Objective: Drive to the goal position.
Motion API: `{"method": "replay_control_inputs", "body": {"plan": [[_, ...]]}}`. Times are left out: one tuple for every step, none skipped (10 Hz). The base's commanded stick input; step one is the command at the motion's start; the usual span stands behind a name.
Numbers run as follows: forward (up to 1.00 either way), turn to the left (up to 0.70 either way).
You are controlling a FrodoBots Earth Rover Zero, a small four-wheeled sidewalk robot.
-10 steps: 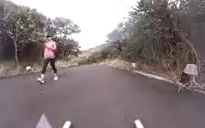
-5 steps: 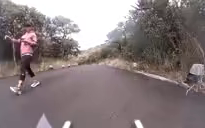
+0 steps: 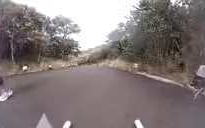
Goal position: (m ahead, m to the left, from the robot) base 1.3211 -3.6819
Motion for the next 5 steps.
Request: {"method": "replay_control_inputs", "body": {"plan": [[0.5, 0.0], [0.5, 0.0], [0.5, 0.0], [0.5, 0.0], [0.5, 0.0]]}}
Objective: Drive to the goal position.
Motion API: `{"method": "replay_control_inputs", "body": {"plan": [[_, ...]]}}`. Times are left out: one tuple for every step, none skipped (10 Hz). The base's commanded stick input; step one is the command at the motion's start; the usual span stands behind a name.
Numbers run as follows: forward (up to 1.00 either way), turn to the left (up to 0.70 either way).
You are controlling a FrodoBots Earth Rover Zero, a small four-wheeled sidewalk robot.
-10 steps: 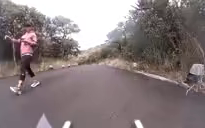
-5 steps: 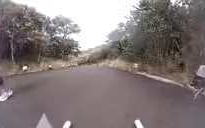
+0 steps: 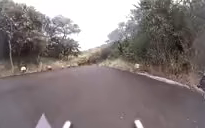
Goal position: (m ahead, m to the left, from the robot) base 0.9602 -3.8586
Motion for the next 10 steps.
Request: {"method": "replay_control_inputs", "body": {"plan": [[0.5, 0.0], [0.5, 0.0], [0.5, 0.0], [0.5, 0.0], [0.5, 0.0], [0.5, 0.0], [0.5, 0.0], [0.5, 0.0], [0.5, 0.0], [0.5, 0.0]]}}
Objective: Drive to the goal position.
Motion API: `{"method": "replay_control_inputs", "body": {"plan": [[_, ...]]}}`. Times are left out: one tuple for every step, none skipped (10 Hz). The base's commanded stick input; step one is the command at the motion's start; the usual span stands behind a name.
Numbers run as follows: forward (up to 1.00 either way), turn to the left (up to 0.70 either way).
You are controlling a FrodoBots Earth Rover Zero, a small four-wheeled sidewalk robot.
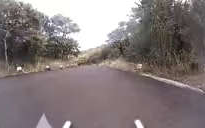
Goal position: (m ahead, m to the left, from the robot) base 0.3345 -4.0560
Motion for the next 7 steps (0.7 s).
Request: {"method": "replay_control_inputs", "body": {"plan": [[0.5, 0.0], [0.5, 0.0], [0.5, 0.0], [0.5, 0.0], [0.5, 0.0], [0.5, 0.0], [0.5, 0.0]]}}
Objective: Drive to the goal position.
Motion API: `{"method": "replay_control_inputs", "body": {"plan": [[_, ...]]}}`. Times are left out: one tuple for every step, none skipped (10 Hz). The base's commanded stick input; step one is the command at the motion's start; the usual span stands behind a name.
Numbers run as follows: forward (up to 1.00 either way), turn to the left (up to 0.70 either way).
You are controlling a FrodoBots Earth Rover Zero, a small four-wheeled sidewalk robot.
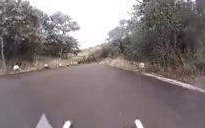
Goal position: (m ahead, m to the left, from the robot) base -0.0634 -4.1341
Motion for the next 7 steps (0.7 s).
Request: {"method": "replay_control_inputs", "body": {"plan": [[0.5, 0.0], [0.5, 0.0], [0.5, 0.0], [0.5, 0.0], [0.5, 0.0], [0.5, 0.0], [0.5, 0.0]]}}
